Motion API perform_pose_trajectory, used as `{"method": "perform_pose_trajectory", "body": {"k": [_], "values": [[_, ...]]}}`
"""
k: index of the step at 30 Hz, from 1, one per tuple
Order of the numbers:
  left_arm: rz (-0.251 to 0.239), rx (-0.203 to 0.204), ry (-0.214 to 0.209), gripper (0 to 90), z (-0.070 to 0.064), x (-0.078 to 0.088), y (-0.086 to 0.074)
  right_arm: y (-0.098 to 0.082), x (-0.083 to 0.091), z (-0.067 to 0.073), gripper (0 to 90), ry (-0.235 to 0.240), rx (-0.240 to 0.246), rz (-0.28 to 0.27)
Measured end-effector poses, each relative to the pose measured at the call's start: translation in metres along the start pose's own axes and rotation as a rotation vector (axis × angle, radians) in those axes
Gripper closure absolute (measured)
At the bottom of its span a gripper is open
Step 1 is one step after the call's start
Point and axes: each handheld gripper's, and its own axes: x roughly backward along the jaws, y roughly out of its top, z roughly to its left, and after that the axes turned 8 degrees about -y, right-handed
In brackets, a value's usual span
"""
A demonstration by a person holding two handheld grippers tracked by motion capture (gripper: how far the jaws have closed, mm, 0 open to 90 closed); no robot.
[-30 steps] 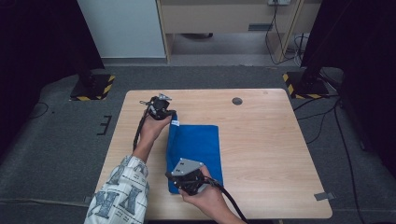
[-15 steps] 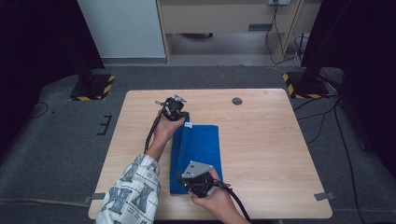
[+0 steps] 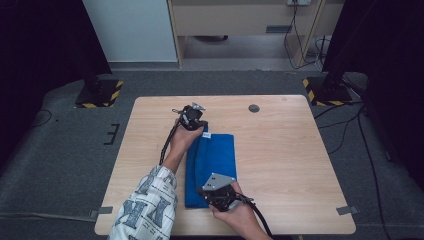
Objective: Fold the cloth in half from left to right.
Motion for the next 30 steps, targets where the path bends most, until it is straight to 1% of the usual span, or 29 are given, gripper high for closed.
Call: {"method": "perform_pose_trajectory", "body": {"k": [9, 14, 15, 17, 19, 22, 25, 29, 30], "values": [[-0.013, 0.003, -0.013, 89.3, -0.01, -0.006, 0.005, -0.008, 0.011, -0.004, 89.5, -0.017, -0.012, 0.004], [-0.01, 0.0, -0.017, 89.3, -0.014, -0.009, 0.007, -0.01, 0.014, -0.006, 89.5, -0.025, -0.011, 0.006], [-0.006, -0.008, -0.017, 89.3, -0.015, -0.009, 0.008, -0.011, 0.015, -0.006, 89.5, -0.025, -0.009, 0.007], [-0.009, -0.005, -0.021, 89.3, -0.016, -0.011, 0.008, -0.012, 0.016, -0.007, 89.5, -0.03, -0.005, 0.014], [-0.006, -0.007, -0.019, 89.3, -0.016, -0.012, 0.008, -0.014, 0.017, -0.007, 89.5, -0.033, -0.005, 0.02], [-0.018, 0.005, -0.026, 89.3, -0.016, -0.012, 0.009, -0.017, 0.019, -0.009, 89.5, -0.034, -0.007, 0.023], [-0.016, 0.001, -0.028, 89.3, -0.017, -0.012, 0.009, -0.019, 0.02, -0.011, 89.5, -0.036, -0.012, 0.02], [-0.022, 0.006, -0.031, 89.3, -0.018, -0.013, 0.01, -0.02, 0.022, -0.011, 89.5, -0.036, -0.008, 0.02], [-0.017, 0.001, -0.032, 89.3, -0.018, -0.014, 0.01, -0.021, 0.023, -0.011, 89.5, -0.033, -0.008, 0.019]]}}
